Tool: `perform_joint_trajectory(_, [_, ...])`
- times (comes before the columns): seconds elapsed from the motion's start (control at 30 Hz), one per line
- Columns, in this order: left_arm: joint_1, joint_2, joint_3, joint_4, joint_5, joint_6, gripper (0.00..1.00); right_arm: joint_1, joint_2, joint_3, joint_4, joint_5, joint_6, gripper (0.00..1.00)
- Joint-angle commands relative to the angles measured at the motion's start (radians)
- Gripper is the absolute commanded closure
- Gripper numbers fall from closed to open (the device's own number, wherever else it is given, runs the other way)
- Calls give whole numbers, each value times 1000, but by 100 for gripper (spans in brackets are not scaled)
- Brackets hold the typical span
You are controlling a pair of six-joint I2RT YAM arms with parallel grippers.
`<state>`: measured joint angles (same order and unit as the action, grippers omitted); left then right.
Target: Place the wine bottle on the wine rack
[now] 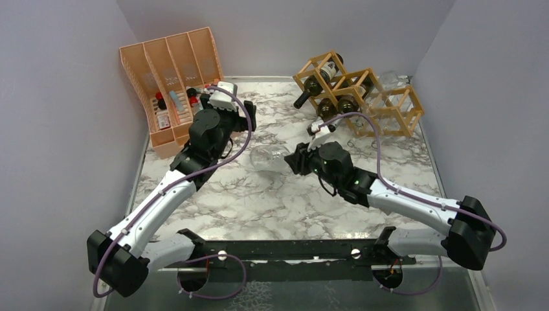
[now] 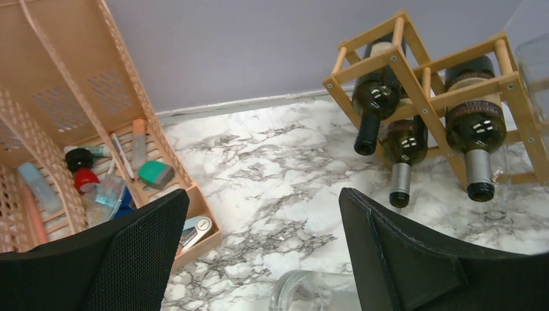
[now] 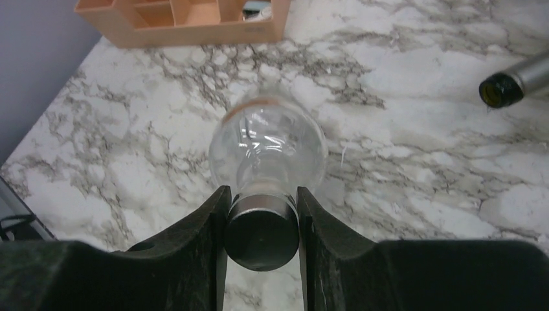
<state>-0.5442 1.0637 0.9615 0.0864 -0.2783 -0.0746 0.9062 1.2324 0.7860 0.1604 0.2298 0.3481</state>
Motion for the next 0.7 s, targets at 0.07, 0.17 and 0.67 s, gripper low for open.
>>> perform_joint_trajectory(0.07, [21,96,67,-87,156,-37,7,2,-74,-121,-202,-143,43,99])
perform_joint_trajectory(0.17, [36,147,102,-138,228,-33,7,2,-94,-141,-222,-162,58,99])
perform_joint_trajectory(0.67, [163,467,158,-213,556,-62,13,2,106,-105,-219,-139,49,98])
